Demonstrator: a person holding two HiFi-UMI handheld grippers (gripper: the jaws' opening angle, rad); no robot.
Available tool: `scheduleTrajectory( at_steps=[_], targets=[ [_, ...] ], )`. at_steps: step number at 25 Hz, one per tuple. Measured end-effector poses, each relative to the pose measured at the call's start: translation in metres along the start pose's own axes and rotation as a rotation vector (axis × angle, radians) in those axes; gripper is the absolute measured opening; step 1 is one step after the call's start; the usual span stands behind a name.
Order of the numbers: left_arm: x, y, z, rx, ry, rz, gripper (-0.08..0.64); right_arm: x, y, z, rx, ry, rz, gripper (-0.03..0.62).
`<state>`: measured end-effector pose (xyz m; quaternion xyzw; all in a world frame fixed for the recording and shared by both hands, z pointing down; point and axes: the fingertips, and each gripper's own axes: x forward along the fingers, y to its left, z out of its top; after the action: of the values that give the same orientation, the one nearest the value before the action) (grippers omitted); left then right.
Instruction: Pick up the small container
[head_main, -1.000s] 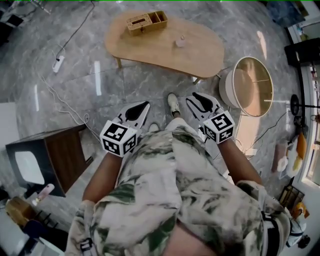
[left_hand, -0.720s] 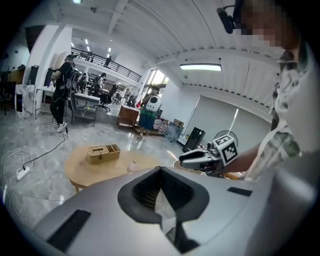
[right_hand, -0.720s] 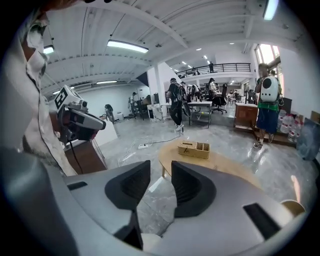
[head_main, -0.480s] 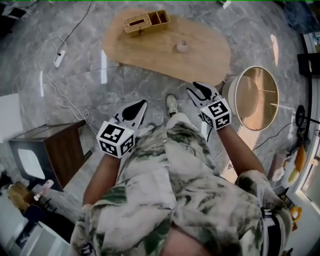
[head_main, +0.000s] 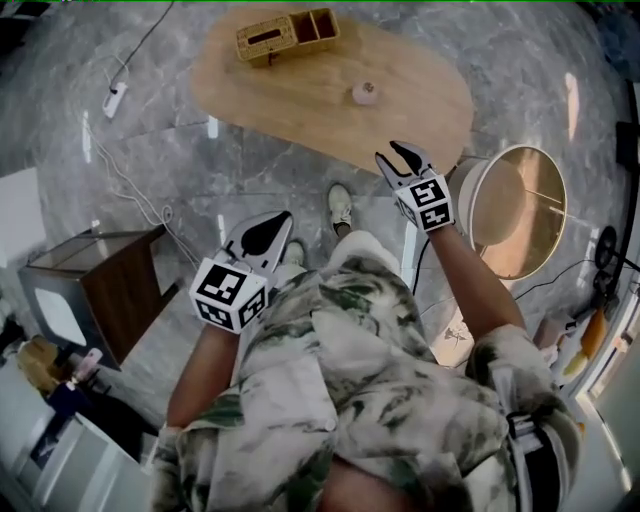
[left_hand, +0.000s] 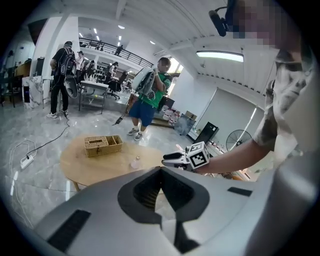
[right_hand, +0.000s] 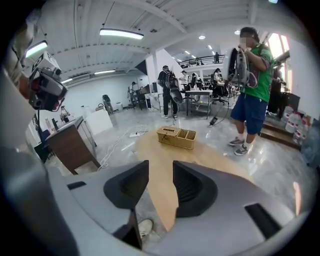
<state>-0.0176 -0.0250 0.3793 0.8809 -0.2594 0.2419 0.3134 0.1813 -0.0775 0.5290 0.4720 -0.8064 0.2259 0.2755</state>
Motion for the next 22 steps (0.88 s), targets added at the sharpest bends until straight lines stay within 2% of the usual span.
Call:
scheduleTrajectory(
  at_steps=[10,16,22],
  targets=[
    [0.053,0.004,-0.004,-0.064,0.043,0.033,0.021,0.083,-0.073,-0.03,0.002,0.043,-0.026,0.179],
    [0.081,0.01,-0.011,-0.113,0.067,0.013,0.021,0.13,-0.1,-0.047,0.014,0.066,-0.04,0.192],
    [0.109,0.012,-0.02,-0.113,0.105,-0.023,0.021,0.17,-0.125,-0.06,0.018,0.066,-0.056,0.198]
  ],
)
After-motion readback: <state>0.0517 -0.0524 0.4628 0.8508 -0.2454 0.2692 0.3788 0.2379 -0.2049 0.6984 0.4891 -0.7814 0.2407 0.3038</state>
